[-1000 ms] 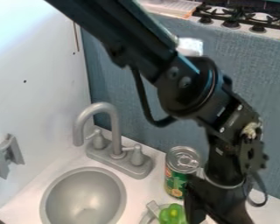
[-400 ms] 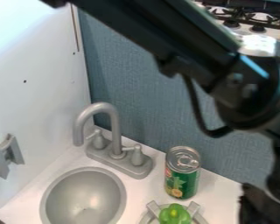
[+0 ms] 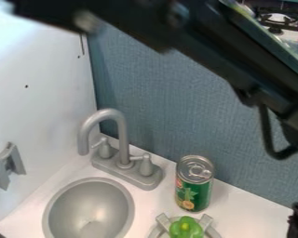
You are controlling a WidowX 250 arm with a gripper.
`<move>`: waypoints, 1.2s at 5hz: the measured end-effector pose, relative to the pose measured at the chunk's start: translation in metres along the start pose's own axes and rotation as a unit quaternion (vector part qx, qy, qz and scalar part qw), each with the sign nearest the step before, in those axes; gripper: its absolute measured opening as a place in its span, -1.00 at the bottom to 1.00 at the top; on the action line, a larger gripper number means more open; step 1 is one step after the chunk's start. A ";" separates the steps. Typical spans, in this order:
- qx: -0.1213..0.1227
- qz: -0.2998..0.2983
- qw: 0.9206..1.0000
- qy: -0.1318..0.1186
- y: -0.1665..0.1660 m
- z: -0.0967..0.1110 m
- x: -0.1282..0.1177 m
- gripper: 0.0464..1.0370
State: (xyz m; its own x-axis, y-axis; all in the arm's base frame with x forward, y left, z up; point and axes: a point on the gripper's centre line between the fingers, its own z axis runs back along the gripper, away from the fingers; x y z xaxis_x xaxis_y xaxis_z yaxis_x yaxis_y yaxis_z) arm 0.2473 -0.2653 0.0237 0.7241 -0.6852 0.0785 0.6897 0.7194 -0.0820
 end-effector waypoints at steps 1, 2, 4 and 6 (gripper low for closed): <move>0.001 -0.006 1.000 0.025 0.002 -0.017 0.013 0.93; 0.000 -0.012 0.999 0.034 0.003 -0.026 0.017 0.93; -0.007 0.001 0.999 0.035 0.015 -0.037 0.025 0.43; -0.012 0.002 1.000 0.026 0.017 -0.041 0.030 -0.38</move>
State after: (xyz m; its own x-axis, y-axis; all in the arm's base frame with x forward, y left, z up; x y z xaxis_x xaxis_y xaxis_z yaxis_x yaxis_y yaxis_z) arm 0.2804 -0.2785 -0.0163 0.7261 -0.6871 0.0261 0.6855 0.7203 -0.1058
